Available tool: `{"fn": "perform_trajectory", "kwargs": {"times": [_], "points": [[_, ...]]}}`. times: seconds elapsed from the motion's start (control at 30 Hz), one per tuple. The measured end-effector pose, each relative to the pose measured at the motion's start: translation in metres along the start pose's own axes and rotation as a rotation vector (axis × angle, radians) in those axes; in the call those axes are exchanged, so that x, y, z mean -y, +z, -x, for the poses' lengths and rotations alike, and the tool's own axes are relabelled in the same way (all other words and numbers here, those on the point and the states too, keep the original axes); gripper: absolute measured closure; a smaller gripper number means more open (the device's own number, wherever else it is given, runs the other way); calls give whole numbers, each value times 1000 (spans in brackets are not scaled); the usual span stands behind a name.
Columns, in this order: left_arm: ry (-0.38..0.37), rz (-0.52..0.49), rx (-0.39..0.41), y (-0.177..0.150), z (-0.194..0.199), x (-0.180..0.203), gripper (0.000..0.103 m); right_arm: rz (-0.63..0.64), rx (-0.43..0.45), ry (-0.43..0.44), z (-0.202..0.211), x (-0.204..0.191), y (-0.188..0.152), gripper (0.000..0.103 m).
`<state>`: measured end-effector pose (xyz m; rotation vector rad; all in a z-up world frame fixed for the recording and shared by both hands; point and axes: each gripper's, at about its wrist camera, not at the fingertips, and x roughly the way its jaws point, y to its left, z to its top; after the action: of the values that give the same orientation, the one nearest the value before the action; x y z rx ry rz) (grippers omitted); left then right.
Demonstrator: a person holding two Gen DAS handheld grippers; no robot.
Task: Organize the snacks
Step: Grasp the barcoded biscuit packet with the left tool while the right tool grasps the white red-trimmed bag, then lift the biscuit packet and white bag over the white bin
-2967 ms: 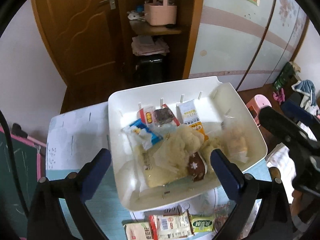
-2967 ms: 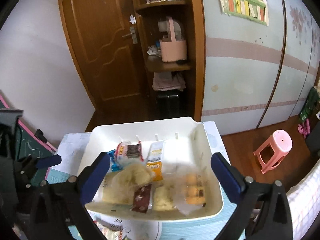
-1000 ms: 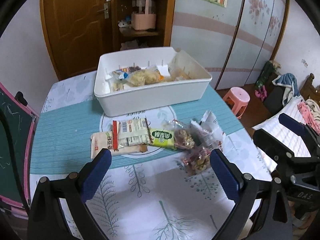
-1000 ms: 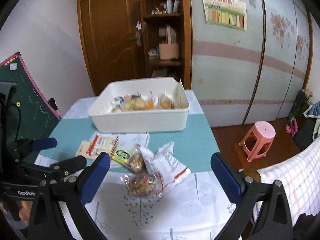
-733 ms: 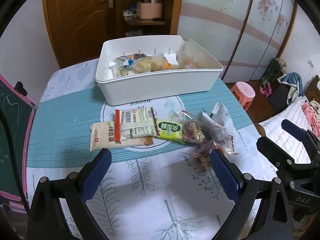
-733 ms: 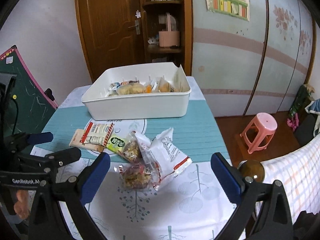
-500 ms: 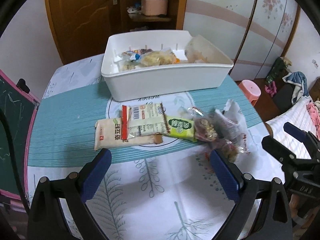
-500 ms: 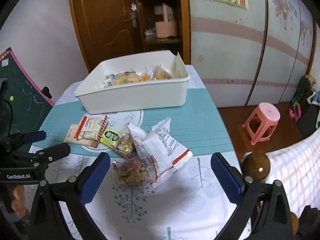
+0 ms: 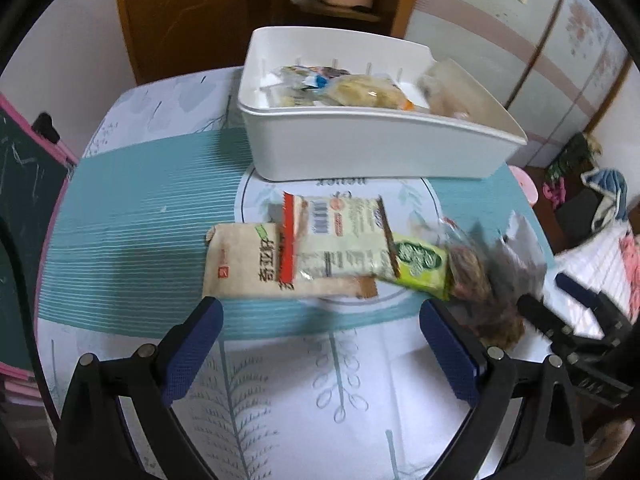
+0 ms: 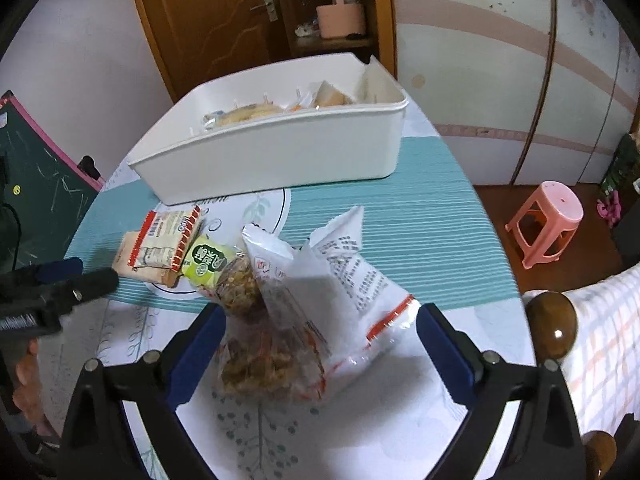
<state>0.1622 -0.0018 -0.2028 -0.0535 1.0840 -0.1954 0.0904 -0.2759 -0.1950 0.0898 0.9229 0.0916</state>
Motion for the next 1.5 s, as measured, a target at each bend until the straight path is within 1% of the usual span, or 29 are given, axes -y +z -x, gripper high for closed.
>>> {"fn": "perform_trajectory", "kwargs": {"times": [0.03, 0.1, 0.13, 0.17, 0.2, 0.23, 0.27, 0.3, 0.43, 0.6, 0.7, 0.73, 0.77, 0.8, 0.87, 0.93, 1.07, 1.17, 1.27, 1.4, 1.5], "points": [[-9, 15, -4, 5, -3, -3, 5, 2, -11, -3, -7, 0, 1, 7], [-27, 34, -14, 12, -8, -7, 5, 3, -33, 2, -17, 1, 2, 15], [-44, 42, -24, 16, -12, -8, 5, -2, -46, 17, -21, 2, 2, 17], [-54, 46, -32, 19, -15, -7, 5, -9, -58, 28, -25, 3, 2, 23], [-63, 50, -41, 22, -20, -7, 5, -17, -70, 35, -28, 4, 2, 26], [-71, 49, -54, 25, -26, -5, 5, -26, -76, 44, -31, 6, 2, 31], [-72, 46, -66, 28, -32, -3, 5, -30, -81, 43, -32, 8, 1, 42], [-66, 44, -75, 31, -38, 0, 5, -29, -91, 42, -35, 9, 1, 45], [-33, 45, -106, 37, -60, 7, 5, 0, -86, 28, -35, 6, -1, 46], [57, 15, -122, 39, -79, 17, 5, 24, -75, 2, -33, 3, -3, 49], [97, -22, -94, 40, -80, 24, 22, 28, -75, 0, -34, 3, -3, 49], [109, -36, -85, 40, -79, 26, 30, 29, -74, -1, -34, 4, -3, 49], [105, -48, -80, 41, -79, 28, 37, 30, -73, -2, -34, 4, -3, 49], [98, -52, -80, 42, -79, 28, 38, 31, -72, -3, -34, 4, -2, 49], [101, -68, -68, 42, -76, 29, 50, 31, -70, -4, -34, 4, -2, 49], [99, -72, -59, 43, -73, 30, 51, 32, -68, -5, -34, 4, -3, 50], [87, -44, -34, 40, -64, 25, 52, 29, -66, -3, -34, 6, -3, 52], [97, -39, 1, 36, -48, 23, 52, 19, -69, 1, -32, 7, 0, 55], [101, -43, 48, 33, -25, 23, 52, -2, -65, 4, -29, 8, 1, 55], [98, -54, 93, 26, 2, 24, 52, -18, -23, -5, -12, 6, 6, 55], [87, -55, 116, 23, 20, 27, 52, -22, 42, -10, 12, 3, 13, 55]]}}
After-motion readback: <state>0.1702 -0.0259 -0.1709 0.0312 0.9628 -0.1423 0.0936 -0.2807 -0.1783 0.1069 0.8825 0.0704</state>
